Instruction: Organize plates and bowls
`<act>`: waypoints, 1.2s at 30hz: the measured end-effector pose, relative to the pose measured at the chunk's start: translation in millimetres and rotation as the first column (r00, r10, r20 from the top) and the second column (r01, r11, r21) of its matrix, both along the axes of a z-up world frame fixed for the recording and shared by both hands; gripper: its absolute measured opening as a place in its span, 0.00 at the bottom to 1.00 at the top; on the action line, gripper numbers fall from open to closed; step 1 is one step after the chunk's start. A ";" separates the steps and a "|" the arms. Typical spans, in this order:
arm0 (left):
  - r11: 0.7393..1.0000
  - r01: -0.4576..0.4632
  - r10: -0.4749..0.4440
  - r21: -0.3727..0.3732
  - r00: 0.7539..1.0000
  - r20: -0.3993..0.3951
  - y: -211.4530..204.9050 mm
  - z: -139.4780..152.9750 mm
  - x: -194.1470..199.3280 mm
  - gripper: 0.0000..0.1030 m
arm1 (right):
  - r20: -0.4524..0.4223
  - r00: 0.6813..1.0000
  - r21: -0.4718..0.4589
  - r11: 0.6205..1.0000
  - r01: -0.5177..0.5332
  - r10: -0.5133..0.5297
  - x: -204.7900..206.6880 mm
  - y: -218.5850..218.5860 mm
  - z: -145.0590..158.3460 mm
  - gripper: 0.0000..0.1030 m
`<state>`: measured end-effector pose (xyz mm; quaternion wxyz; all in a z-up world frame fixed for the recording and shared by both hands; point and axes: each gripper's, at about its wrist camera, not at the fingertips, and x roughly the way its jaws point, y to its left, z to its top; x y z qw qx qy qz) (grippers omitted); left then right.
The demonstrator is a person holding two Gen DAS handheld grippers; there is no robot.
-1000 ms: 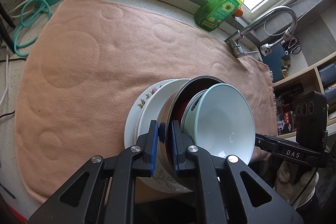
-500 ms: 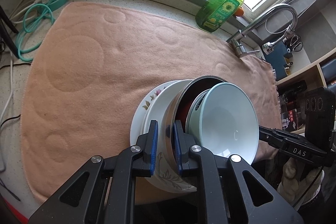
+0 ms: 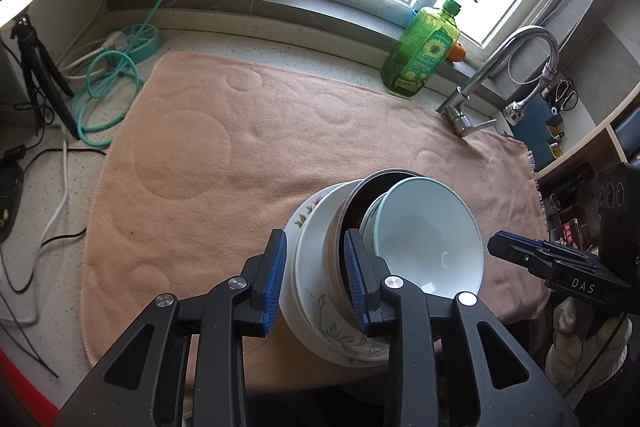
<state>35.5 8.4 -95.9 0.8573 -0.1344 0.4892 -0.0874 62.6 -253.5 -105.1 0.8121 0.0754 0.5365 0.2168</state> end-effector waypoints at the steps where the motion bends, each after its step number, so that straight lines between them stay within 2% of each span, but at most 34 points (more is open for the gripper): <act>1: 1.000 -0.002 0.002 0.005 1.000 0.012 0.5 3.3 -3.1 0.27 | 0.015 1.000 0.006 1.000 0.002 -0.002 -2.5 -1.4 3.9 0.30; 3: 1.000 0.000 -0.001 0.030 0.999 0.039 -0.5 10.8 -11.1 0.27 | 0.050 0.999 0.002 1.000 0.012 -0.012 -8.5 -4.4 12.6 0.32; 6: 0.997 0.025 -0.031 0.079 0.997 0.072 -9.0 19.5 -22.9 0.28 | 0.124 0.992 -0.020 1.000 0.022 -0.020 -19.4 -7.2 26.4 0.46; 8: 0.994 0.039 -0.047 0.098 0.996 0.081 -15.2 21.9 -30.7 0.36 | 0.166 0.986 -0.042 0.999 0.028 -0.020 -27.3 -7.1 34.1 0.46; 9: 0.993 0.044 -0.054 0.107 0.995 0.085 -18.0 22.7 -34.7 0.46 | 0.183 0.983 -0.048 0.998 0.030 -0.020 -31.0 -7.3 37.3 0.46; 10: 0.992 0.047 -0.058 0.116 0.994 0.093 -21.0 23.6 -38.7 0.47 | 0.197 0.980 -0.053 0.998 0.032 -0.021 -34.5 -7.6 40.3 0.47; 11: 0.991 0.051 -0.063 0.127 0.993 0.098 -23.9 24.4 -42.3 0.47 | 0.209 0.978 -0.054 0.998 0.033 -0.021 -37.7 -8.6 42.9 0.48; 13: 0.987 0.065 -0.080 0.144 0.992 0.103 -29.8 26.0 -48.2 0.48 | 0.239 0.971 -0.053 0.998 0.040 -0.026 -45.3 -9.6 48.3 0.58; 15: 0.987 0.073 -0.088 0.143 0.990 0.107 -33.8 28.0 -52.9 0.49 | 0.268 0.963 -0.059 0.997 0.048 -0.030 -52.1 -9.8 52.3 0.62; 18: 0.986 0.072 -0.091 0.152 0.988 0.124 -38.3 31.9 -58.2 0.56 | 0.299 0.954 -0.085 0.995 0.055 -0.028 -61.0 -8.4 56.6 0.67; 23: 0.981 0.062 -0.092 0.184 0.983 0.158 -44.0 38.8 -65.9 0.57 | 0.328 0.943 -0.088 0.992 0.085 -0.052 -71.6 -8.1 60.1 0.75; 25: 0.979 0.048 -0.082 0.200 0.983 0.166 -44.6 40.4 -66.9 0.60 | 0.336 0.940 -0.088 0.991 0.097 -0.062 -73.0 -7.7 60.7 0.86; 27: 0.976 0.035 -0.071 0.213 0.984 0.164 -44.6 41.5 -66.1 0.64 | 0.341 0.937 -0.081 0.991 0.111 -0.077 -73.1 -8.3 60.8 0.87; 36: 0.974 0.024 -0.063 0.224 0.983 0.171 -49.7 44.5 -66.9 0.64 | 0.355 0.931 -0.099 0.987 0.124 -0.081 -74.4 -2.7 65.5 0.87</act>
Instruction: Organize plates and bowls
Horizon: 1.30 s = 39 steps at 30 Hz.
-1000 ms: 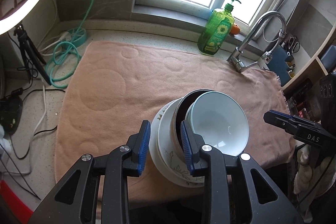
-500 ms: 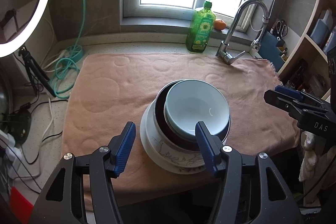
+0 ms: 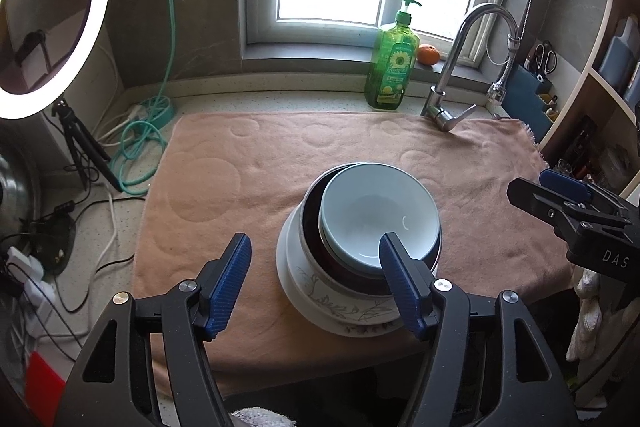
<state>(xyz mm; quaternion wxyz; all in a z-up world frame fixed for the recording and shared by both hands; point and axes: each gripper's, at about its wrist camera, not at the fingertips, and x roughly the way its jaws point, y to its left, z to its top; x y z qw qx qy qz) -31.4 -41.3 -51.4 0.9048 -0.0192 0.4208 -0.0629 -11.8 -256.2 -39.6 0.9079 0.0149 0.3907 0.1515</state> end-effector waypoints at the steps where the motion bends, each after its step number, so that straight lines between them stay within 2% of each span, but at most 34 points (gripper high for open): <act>1: 1.000 0.001 -0.001 0.004 1.000 0.002 -0.9 0.1 -0.3 0.64 | 0.005 1.000 -0.009 1.000 0.000 0.000 -0.6 1.0 0.6 0.87; 6: 1.000 0.000 0.000 0.007 1.000 -0.001 -3.1 -0.5 0.1 0.64 | 0.019 1.000 -0.035 0.999 0.001 0.000 -1.3 3.5 2.3 0.87; 39: 1.000 -0.004 0.005 0.027 1.000 -0.004 -6.1 -1.4 5.7 0.64 | 0.022 1.000 -0.059 0.998 0.015 -0.014 1.5 2.9 0.8 0.87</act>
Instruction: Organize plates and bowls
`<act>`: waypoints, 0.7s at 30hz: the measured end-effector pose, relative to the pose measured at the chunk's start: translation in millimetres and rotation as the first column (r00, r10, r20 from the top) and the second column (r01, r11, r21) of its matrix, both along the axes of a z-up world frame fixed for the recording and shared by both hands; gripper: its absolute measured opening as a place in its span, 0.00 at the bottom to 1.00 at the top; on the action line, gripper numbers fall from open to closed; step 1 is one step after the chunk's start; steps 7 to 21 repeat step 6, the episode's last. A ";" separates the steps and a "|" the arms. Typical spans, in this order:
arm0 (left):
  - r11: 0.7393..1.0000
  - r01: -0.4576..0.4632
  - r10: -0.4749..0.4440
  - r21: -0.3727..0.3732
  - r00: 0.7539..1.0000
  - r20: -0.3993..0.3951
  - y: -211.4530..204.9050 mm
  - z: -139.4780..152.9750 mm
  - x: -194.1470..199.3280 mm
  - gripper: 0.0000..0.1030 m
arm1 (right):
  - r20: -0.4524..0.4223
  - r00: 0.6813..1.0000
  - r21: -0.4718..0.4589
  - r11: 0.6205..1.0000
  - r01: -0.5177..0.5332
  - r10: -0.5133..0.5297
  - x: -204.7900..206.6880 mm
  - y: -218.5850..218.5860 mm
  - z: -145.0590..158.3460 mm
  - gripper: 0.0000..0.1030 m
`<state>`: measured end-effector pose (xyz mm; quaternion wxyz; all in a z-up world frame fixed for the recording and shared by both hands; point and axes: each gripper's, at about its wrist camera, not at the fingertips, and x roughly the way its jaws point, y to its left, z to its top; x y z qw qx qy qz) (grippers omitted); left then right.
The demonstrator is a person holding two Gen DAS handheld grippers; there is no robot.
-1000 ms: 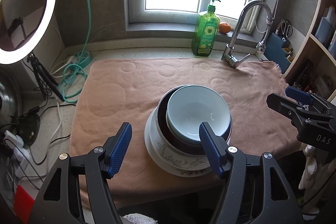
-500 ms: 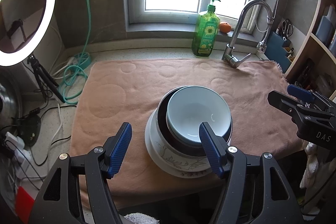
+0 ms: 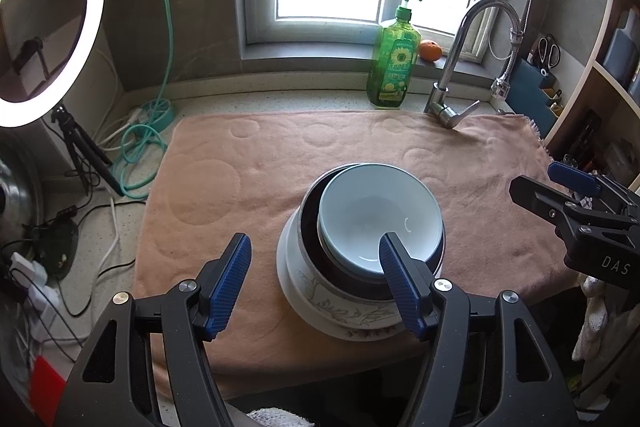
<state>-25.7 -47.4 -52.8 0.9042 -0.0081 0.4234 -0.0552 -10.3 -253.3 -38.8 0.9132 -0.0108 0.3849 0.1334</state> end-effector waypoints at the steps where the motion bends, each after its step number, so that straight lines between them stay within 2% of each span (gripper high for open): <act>1: 1.000 0.001 -0.001 0.002 1.000 0.000 -0.1 0.0 0.7 0.64 | 0.000 1.000 0.000 1.000 0.001 -0.001 0.0 0.0 -0.1 0.87; 4: 1.000 0.002 -0.002 0.024 1.000 0.010 -2.0 -0.1 1.6 0.64 | -0.002 1.000 0.000 1.000 0.003 -0.003 0.9 -0.1 -1.2 0.87; 21: 1.000 0.000 0.000 0.014 1.000 0.006 -1.1 -0.6 3.2 0.64 | -0.006 1.000 0.000 1.000 0.003 -0.003 2.4 -1.8 -3.0 0.87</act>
